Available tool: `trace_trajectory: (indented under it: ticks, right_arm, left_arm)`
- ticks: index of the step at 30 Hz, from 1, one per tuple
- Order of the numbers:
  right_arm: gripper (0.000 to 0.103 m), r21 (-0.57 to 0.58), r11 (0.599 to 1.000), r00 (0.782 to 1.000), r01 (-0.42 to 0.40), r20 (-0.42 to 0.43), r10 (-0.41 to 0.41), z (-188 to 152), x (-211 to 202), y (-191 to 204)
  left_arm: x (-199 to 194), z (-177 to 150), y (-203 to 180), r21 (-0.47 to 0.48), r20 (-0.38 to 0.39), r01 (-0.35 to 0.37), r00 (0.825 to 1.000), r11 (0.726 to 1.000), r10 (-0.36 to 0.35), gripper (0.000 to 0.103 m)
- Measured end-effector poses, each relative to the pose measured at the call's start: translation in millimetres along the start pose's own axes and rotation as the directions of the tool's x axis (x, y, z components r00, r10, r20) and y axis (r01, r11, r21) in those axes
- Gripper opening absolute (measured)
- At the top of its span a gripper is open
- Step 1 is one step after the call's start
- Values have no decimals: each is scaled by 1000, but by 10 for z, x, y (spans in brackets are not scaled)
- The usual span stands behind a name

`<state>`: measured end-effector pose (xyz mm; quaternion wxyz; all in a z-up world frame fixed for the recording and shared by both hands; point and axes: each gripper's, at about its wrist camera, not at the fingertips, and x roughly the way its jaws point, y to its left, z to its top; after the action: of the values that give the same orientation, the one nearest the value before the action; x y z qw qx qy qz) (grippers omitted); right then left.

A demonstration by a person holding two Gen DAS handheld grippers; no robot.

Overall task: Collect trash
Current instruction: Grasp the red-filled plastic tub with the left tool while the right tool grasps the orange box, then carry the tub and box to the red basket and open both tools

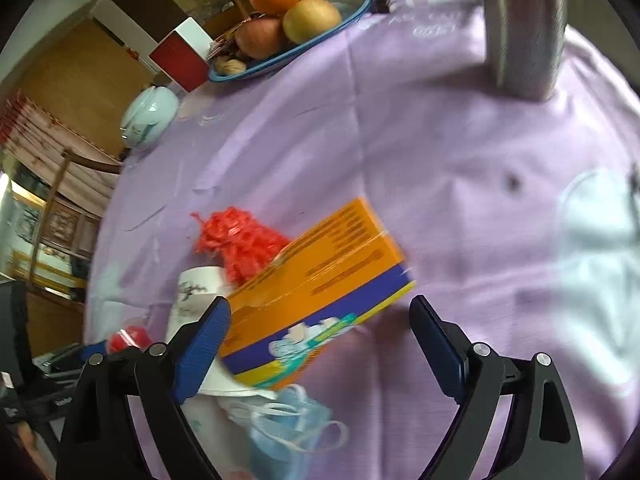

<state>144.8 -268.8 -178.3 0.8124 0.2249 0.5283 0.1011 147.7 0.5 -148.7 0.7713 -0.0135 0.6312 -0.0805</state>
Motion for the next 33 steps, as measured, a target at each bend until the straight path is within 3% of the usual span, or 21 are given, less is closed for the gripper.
trace_trajectory:
  ticks: [3,6,19,26,33]
  right_arm:
    - [40,15,998,997,-64,32,64,-27,-24,43]
    - [34,-36,996,993,-77,87,80,-20,-204,147]
    - [32,-114,991,971,-74,218,98,-298,-999,328]
    - [32,-188,977,970,-98,202,137,-504,-1106,686]
    - [32,-325,930,972,-172,95,213,-665,-897,1338]
  left_arm:
    - [-34,-22,29,-10,6,-3,1000,1000,3,57]
    - [-108,-45,65,-18,27,0,1000,1000,0,57]
    - [-437,-158,271,-52,122,55,991,997,-48,57]
    - [-732,-376,608,-126,194,53,981,991,-27,56]
    - [-1102,-917,1256,-281,259,23,964,959,53,56]
